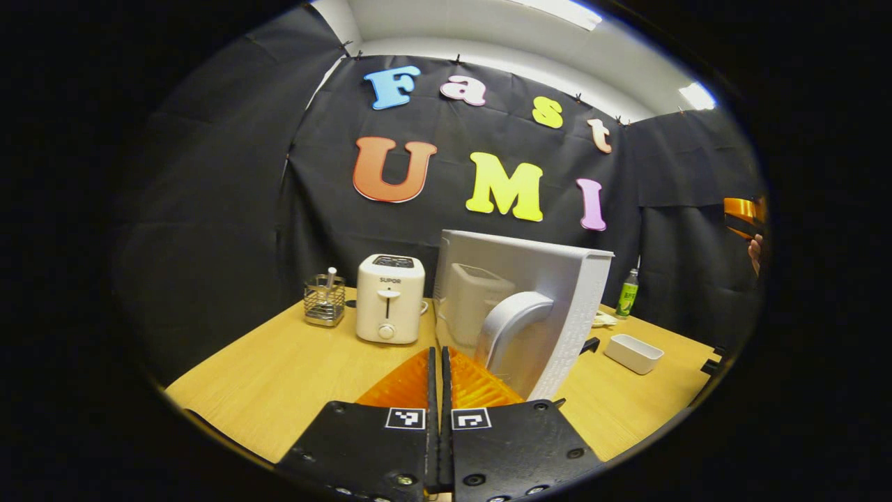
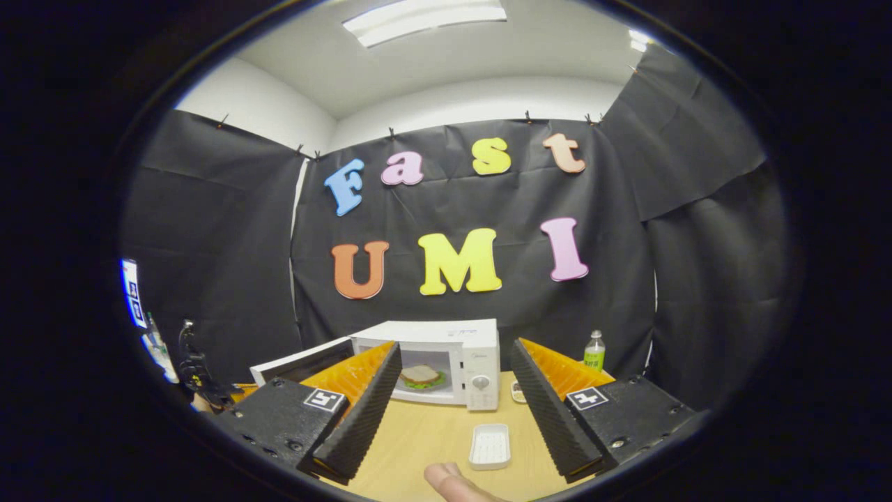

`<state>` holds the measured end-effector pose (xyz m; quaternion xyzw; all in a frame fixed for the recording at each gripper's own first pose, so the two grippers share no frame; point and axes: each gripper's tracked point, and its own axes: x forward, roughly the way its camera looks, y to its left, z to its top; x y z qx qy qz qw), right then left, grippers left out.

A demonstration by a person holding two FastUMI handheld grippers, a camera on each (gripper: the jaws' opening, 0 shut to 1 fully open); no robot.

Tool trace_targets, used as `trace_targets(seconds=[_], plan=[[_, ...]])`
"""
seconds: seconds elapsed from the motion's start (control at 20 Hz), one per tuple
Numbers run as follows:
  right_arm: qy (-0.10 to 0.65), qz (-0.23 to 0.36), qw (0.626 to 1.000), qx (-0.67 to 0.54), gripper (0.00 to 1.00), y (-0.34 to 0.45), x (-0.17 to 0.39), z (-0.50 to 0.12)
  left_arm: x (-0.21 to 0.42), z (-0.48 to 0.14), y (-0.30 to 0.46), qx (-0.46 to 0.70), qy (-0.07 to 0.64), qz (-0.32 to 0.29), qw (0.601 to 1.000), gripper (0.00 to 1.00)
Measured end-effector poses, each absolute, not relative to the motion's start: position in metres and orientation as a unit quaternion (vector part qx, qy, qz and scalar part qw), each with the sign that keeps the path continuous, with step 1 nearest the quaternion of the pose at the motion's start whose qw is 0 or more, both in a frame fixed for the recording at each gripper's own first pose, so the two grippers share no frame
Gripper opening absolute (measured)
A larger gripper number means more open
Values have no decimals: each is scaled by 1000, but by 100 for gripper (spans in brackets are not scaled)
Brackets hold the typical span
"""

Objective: Open the microwave oven with the left hand, put the food in, and close the microwave oven.

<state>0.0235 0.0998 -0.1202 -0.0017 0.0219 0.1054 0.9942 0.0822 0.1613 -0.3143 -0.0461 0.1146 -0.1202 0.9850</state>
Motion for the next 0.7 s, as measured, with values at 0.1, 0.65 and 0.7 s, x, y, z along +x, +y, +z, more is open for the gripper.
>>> trace_targets(seconds=[0.1,0.65,0.7], plan=[[25,114,993,2,100,98,22,-124,85,-318,144,-31,118,-136,983,0],[45,82,996,5,91,49,37,-148,124,-341,34,-15,129,-216,968,0],[48,76,996,3,91,44,41,-151,131,-339,27,-15,122,-219,968,0]])
